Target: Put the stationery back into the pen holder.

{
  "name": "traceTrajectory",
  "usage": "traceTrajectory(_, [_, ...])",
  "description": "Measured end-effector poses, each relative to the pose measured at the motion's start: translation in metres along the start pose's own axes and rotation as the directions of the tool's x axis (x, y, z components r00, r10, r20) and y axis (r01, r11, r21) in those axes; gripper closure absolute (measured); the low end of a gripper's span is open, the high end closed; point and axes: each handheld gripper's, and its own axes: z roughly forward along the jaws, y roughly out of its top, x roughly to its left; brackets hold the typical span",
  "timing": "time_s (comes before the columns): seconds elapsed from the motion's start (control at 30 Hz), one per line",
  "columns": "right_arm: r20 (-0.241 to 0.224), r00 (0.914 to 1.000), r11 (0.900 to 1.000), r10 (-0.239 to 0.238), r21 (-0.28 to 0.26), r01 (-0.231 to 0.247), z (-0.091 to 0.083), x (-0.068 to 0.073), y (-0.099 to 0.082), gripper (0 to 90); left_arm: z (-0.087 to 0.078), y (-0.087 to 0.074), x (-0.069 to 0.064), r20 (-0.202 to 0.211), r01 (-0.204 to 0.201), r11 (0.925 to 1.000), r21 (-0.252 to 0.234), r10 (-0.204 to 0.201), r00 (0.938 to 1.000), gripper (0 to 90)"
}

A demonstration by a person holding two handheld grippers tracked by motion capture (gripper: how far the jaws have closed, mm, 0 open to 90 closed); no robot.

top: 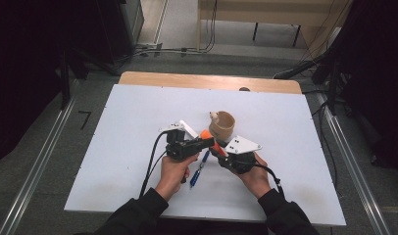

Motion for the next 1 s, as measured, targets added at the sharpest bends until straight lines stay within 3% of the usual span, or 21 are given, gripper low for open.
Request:
traceTrajectory(0.1, [-0.002, 1.0000, 1.0000, 0.007, -0.002, -0.007, 0.000, -0.001, 0.000, 61.0, 0.000, 0.000, -0.001, -0.003, -0.008, 1.0000, -0.001, 0.008, 1.0000, 72.7])
traceTrajectory(0.27, [-0.009, 0.9982, 0.9981, 0.060, 0.016, -0.060, 0.000, -0.005, -0.001, 56.3, -0.002, 0.005, -0.001, -0.013, -0.027, 0.9993, -0.025, 0.026, 0.9996, 72.8])
traceTrajectory(0.43, [-0.016, 0.9950, 0.9949, 0.098, 0.024, -0.098, -0.003, -0.012, -0.002, 46.0, -0.006, 0.012, -0.002, -0.023, -0.035, 0.9977, -0.057, 0.034, 0.9992, 72.7])
traceTrajectory(0.63, [-0.002, 0.9869, 0.9853, 0.162, 0.057, -0.161, -0.007, -0.022, -0.011, 38.5, -0.009, 0.022, -0.004, -0.037, -0.053, 0.9922, -0.113, 0.049, 0.9981, 72.7])
traceTrajectory(0.8, [0.012, 0.9729, 0.9688, 0.231, 0.090, -0.231, -0.010, -0.034, -0.018, 35.1, -0.007, 0.033, -0.006, -0.050, -0.062, 0.9851, -0.160, 0.055, 0.9973, 72.6])
traceTrajectory(1.0, [0.025, 0.9695, 0.9638, 0.244, 0.104, -0.245, -0.007, -0.037, -0.021, 35.1, -0.002, 0.045, -0.004, -0.058, -0.042, 0.9794, -0.197, 0.031, 0.9978, 72.7])
